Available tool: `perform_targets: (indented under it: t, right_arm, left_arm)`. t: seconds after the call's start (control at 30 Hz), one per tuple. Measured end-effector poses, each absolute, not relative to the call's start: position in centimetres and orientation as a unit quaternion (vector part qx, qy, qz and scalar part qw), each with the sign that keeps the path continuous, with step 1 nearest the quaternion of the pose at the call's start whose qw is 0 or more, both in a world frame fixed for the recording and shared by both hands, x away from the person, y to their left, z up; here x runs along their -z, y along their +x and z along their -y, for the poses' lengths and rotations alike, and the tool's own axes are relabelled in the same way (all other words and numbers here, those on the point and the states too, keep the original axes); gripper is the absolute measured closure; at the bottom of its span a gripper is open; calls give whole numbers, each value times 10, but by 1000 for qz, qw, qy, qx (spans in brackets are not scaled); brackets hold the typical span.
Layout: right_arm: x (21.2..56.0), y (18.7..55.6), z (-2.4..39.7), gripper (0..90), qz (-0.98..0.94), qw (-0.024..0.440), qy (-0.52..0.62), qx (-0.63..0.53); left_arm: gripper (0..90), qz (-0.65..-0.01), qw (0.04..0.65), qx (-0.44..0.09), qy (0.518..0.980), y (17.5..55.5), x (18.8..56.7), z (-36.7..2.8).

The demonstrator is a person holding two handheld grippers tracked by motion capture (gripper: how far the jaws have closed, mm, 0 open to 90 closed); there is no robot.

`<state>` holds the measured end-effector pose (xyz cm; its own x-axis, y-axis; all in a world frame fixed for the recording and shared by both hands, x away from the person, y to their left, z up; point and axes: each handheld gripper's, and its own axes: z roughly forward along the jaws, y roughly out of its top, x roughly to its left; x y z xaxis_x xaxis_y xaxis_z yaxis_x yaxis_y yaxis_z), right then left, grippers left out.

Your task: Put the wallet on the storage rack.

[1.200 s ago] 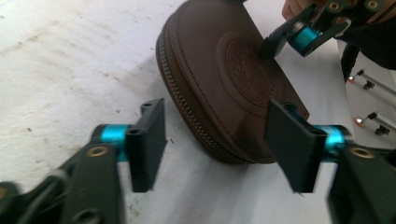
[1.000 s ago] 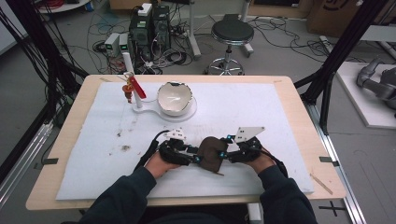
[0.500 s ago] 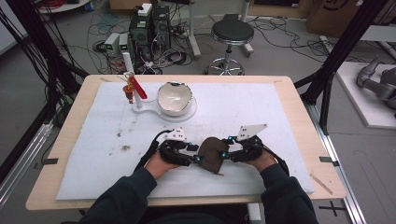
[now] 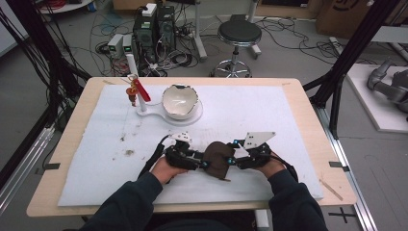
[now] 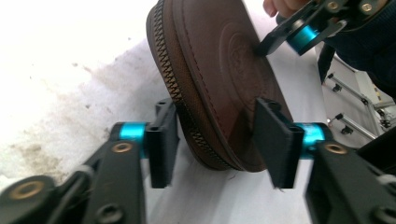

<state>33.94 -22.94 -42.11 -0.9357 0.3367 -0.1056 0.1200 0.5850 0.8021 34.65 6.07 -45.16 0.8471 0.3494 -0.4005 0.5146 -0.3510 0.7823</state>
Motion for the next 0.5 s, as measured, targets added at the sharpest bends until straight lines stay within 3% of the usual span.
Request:
perform_targets:
  t: [0.23, 0.4, 0.5]
  right_arm:
    - [423, 342, 234, 491, -882, 116, 144, -435]
    - [421, 349, 241, 351, -861, 92, 193, -461]
    - [415, 350, 253, 355, -838, 105, 224, -487]
  left_arm:
    - [589, -249, 531, 70, 807, 343, 445, -60]
    - [684, -242, 558, 46, 793, 344, 433, -65]
    - [707, -238, 559, 21, 794, 345, 425, -73]
